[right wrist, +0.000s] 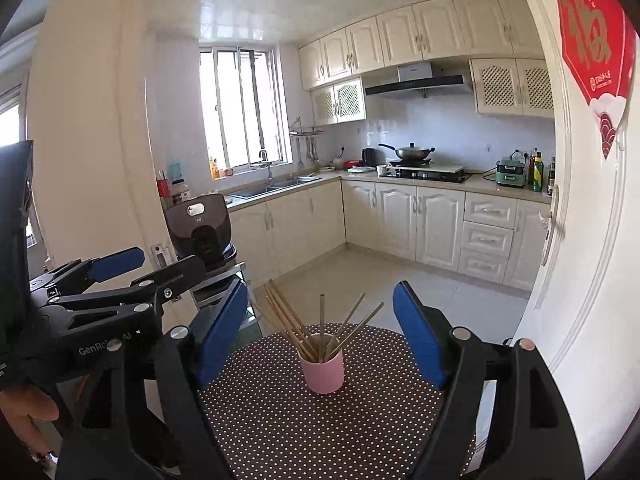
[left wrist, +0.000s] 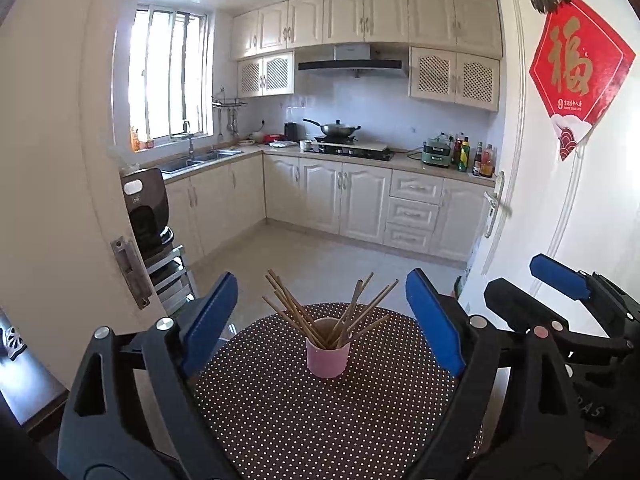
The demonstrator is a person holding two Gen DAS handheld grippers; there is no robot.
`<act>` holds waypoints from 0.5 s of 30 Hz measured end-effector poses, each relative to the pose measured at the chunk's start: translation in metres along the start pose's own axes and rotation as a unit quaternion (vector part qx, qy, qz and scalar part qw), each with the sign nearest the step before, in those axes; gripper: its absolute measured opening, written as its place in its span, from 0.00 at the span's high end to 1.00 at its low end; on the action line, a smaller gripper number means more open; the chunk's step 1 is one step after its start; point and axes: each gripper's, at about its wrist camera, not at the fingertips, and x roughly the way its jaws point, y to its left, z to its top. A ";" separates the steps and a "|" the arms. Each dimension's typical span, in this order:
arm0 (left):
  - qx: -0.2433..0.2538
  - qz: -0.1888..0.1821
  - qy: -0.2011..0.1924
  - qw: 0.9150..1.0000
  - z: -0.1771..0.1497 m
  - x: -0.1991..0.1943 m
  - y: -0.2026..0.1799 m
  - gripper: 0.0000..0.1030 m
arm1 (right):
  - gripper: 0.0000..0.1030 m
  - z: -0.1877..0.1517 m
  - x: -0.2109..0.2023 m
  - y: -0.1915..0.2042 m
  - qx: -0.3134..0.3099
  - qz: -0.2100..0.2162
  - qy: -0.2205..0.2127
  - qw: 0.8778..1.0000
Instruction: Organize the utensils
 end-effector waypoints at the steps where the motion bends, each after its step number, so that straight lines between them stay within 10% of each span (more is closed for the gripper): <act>1: 0.000 0.003 0.000 1.000 0.000 -0.002 -0.002 0.16 | 0.30 0.000 -0.002 -0.004 0.006 0.005 -0.002 1.000; 15: -0.001 0.040 -0.018 0.999 0.001 -0.011 -0.017 0.11 | 0.15 -0.005 -0.006 -0.017 0.005 0.004 -0.019 1.000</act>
